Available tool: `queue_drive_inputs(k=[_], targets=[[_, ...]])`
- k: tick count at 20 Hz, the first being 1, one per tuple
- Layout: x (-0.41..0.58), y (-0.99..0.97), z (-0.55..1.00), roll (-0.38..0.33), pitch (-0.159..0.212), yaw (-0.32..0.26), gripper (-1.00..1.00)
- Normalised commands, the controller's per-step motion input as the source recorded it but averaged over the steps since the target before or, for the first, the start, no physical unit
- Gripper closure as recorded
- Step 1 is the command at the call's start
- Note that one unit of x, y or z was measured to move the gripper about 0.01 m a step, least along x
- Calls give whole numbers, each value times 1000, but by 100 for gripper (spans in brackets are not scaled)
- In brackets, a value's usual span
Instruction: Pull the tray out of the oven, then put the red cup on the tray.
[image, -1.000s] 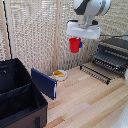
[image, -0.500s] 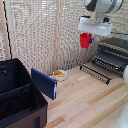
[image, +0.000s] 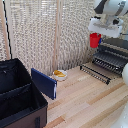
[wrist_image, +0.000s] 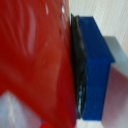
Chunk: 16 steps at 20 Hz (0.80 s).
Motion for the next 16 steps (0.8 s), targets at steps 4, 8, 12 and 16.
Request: queue_drive_inputs(k=[4, 8, 12, 16], targets=[[80, -916, 0, 48, -46, -68, 100], [63, -888, 0, 65, -47, -67, 100], [36, -845, -61, 67, -30, -84, 100], [71, -744, -169, 65, -13, -123, 100]])
